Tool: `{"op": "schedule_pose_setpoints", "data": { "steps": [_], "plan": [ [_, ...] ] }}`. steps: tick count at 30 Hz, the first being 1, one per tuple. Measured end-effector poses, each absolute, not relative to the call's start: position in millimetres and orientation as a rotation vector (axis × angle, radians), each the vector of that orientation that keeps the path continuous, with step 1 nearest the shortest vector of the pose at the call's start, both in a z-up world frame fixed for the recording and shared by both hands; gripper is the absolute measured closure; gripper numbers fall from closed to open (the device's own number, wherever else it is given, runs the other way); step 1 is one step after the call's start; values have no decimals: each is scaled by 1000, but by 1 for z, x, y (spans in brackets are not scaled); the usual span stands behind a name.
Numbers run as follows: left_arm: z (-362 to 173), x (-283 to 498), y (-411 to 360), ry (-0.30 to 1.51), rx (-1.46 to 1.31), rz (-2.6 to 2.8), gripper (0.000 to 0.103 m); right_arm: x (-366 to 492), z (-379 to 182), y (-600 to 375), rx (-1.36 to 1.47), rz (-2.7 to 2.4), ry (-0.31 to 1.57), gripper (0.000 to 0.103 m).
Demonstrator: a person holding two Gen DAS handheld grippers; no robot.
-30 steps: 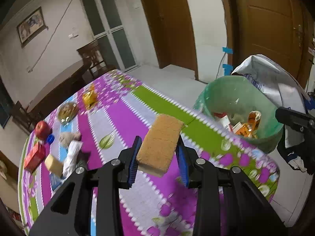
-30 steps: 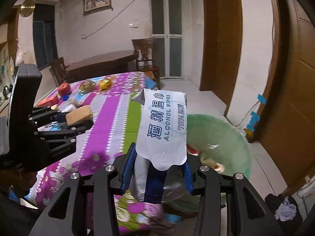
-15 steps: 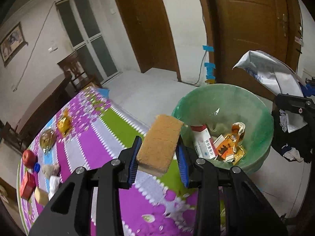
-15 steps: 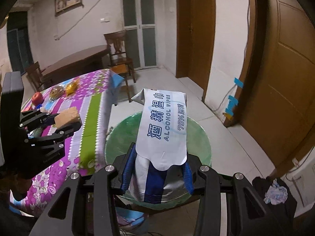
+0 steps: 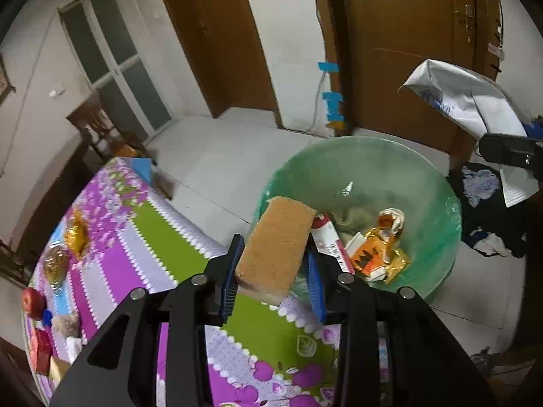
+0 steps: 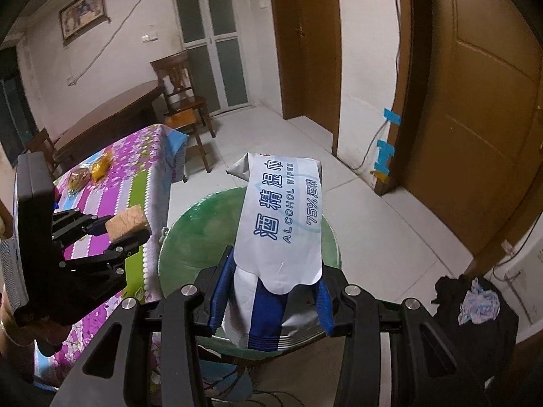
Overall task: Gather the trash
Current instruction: 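Carry the wipes pack and sponge over the green bin with both tools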
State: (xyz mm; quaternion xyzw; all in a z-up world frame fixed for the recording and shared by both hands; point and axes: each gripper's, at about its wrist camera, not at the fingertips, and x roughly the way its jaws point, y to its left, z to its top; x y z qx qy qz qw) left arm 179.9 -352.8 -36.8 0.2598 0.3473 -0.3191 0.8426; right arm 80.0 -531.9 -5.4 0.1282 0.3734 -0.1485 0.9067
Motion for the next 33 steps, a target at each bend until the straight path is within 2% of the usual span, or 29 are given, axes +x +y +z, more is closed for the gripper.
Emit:
{"op": "schedule_pose_setpoints", "data": {
  "steps": [15, 33],
  "plan": [
    [-49, 188, -377, 814, 556, -829, 70, 108, -24, -532, 261, -328, 871, 59],
    [-57, 192, -382, 817, 548, -845, 70, 132, -36, -525, 235, -345, 923, 59]
  ]
}}
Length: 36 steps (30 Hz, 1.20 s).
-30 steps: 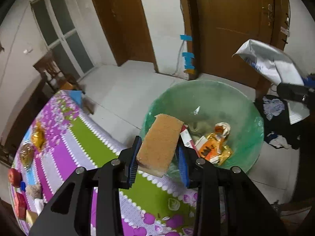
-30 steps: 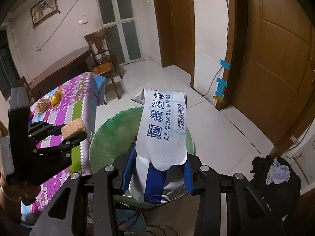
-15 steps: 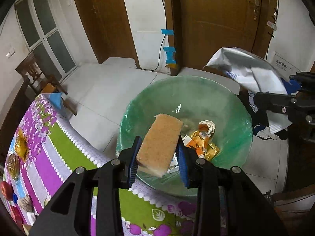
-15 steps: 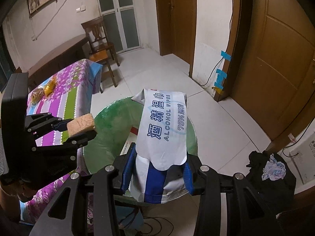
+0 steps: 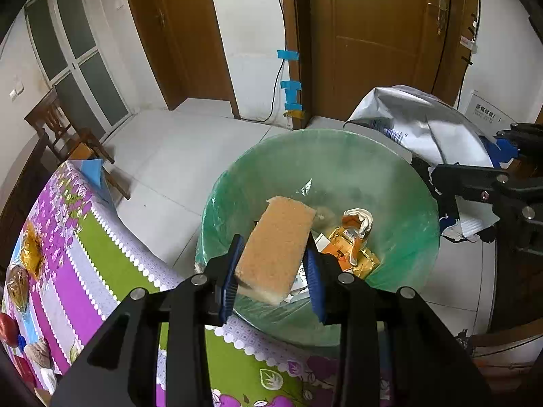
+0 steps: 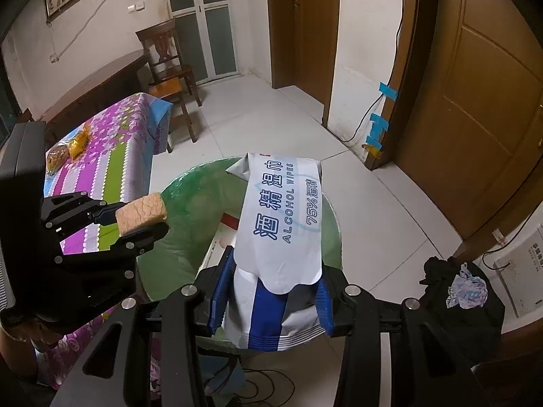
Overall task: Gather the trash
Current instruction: 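Carry the wipes pack and sponge over the green bin with both tools, then open both tools to drop the wipes pack and sponge into the bin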
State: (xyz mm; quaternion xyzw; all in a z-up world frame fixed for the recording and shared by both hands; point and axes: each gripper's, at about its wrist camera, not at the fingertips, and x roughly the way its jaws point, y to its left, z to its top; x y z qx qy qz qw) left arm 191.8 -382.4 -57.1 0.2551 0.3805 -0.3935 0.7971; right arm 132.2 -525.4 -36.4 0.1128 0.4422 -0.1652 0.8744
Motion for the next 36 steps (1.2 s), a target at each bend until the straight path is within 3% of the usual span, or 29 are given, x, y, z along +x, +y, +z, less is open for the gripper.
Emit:
{"op": "schedule_pose_setpoints", "data": {
  "steps": [31, 33, 34, 35, 36],
  "plan": [
    [-61, 198, -389, 852, 566, -862, 70, 143, -42, -526, 190, -340, 933, 59],
    [-61, 199, -389, 854, 561, -866, 68, 146, -41, -528, 181, -341, 934, 59],
    [-61, 199, -390, 855, 560, -869, 60, 146, -42, -528, 175, -342, 932, 58],
    [-62, 200, -391, 854, 561, -868, 47, 148, -42, -527, 156, -340, 936, 50],
    [-61, 200, -390, 845, 558, -863, 40, 150, -44, -526, 132, -337, 948, 45]
  ]
}}
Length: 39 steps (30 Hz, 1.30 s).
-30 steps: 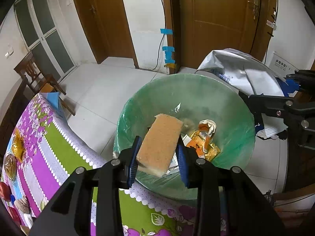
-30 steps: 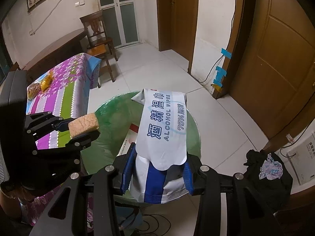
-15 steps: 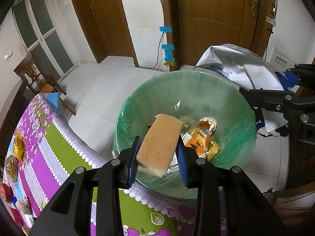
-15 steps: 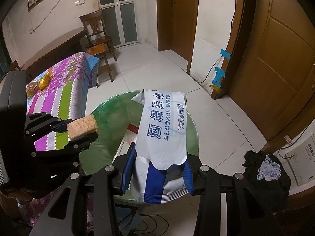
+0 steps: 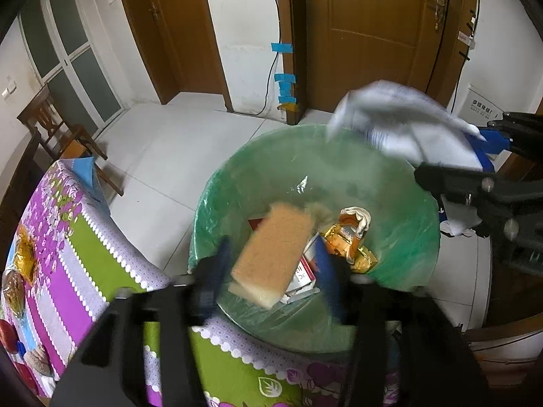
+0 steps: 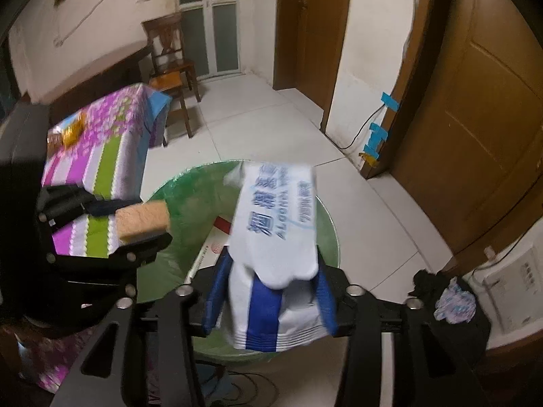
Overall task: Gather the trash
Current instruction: 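Open both tools to drop the wipes pack and sponge into the bin, then move both open tools back over the tablecloth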
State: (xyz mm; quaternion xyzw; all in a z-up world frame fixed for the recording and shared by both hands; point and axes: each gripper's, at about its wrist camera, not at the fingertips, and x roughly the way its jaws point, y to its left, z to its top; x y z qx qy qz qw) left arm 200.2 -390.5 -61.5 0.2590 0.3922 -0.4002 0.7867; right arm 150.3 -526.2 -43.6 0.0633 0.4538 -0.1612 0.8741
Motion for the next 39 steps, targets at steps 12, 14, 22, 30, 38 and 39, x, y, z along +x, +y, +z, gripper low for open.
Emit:
{"op": "schedule_pose_setpoints", "data": {
  "steps": [12, 14, 22, 30, 38, 39],
  "plan": [
    [-65, 197, -385, 850, 552, -839, 33, 149, -57, -538, 144, -371, 950, 41],
    [-65, 195, -384, 842, 556, -835, 33, 148, -59, -538, 152, -374, 950, 41],
    [-61, 191, -376, 793, 563, -779, 33, 139, -61, -533, 158, -396, 919, 41],
    [-56, 187, -351, 749, 510, -680, 31, 121, -49, -520, 178, -425, 775, 41],
    [-50, 182, -294, 712, 420, -562, 26, 99, -42, -473, 103, -472, 562, 38],
    [-49, 182, -285, 714, 404, -548, 26, 98, -42, -467, 96, -471, 541, 38]
  ]
}}
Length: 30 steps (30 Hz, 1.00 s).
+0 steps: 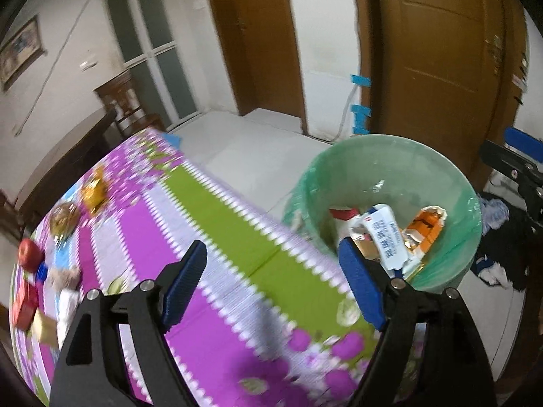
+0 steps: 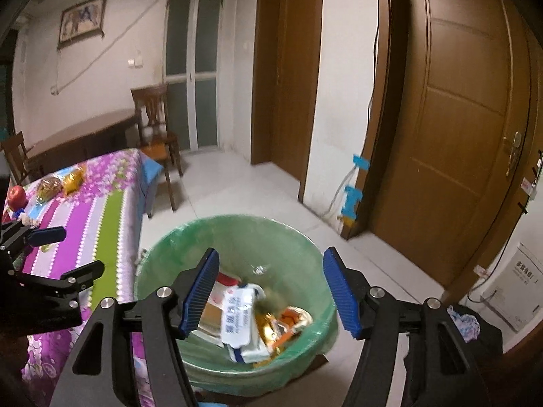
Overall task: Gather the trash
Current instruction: 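Move both open tools back over the tablecloth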
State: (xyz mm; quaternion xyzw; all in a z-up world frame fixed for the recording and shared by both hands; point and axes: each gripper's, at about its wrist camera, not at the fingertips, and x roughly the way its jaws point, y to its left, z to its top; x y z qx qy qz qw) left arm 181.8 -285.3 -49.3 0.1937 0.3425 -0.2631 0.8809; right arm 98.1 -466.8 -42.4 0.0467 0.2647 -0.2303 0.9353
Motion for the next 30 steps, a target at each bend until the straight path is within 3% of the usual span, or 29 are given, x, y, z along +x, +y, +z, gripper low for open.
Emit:
{"op": "schedule_pose_setpoints", "data": {
  "steps": [9, 30],
  "plan": [
    [-37, 185, -218, 711, 315, -472, 24, 91, -40, -414, 79, -442, 384, 27],
    [-9, 207, 13, 713, 66, -163, 20, 160, -64, -310, 81, -154, 538, 26]
  ]
}}
